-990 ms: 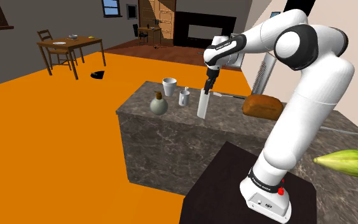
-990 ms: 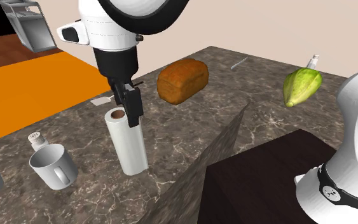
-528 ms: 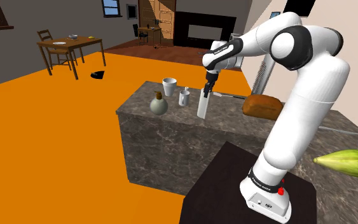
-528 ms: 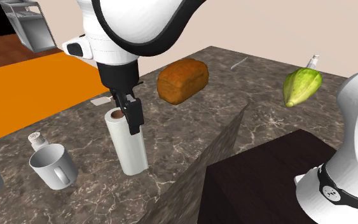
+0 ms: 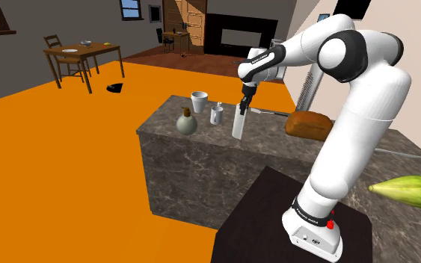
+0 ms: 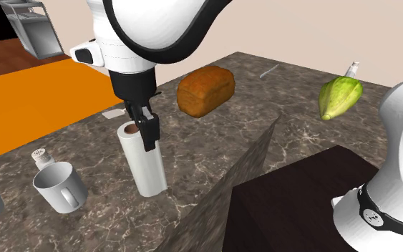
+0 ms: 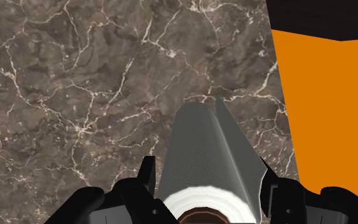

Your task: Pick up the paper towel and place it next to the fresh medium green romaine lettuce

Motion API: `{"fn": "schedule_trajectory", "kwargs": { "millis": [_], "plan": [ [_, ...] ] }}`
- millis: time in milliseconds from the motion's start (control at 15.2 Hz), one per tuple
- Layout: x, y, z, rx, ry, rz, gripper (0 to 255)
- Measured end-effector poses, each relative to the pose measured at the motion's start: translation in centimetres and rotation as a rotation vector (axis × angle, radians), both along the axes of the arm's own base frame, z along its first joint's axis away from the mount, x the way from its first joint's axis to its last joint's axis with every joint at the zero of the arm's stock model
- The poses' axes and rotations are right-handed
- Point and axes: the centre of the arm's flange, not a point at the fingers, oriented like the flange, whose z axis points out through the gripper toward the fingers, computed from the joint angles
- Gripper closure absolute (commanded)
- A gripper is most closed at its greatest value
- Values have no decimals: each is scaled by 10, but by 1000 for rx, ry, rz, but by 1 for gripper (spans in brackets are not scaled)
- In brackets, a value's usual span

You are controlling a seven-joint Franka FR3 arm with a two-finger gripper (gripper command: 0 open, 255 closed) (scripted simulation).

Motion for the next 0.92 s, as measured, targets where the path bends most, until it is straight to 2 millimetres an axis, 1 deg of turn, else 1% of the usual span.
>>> {"fn": "schedule_trajectory", "kwargs": {
  "millis": [396, 462, 726, 924],
  "plan": [
    [0, 0, 0, 0, 0, 0, 255],
    [0, 0, 3, 0, 0, 0, 255],
    [0, -1, 20, -1, 0, -1, 255],
    [-1, -1, 36, -1, 0, -1, 255]
  ]
}}
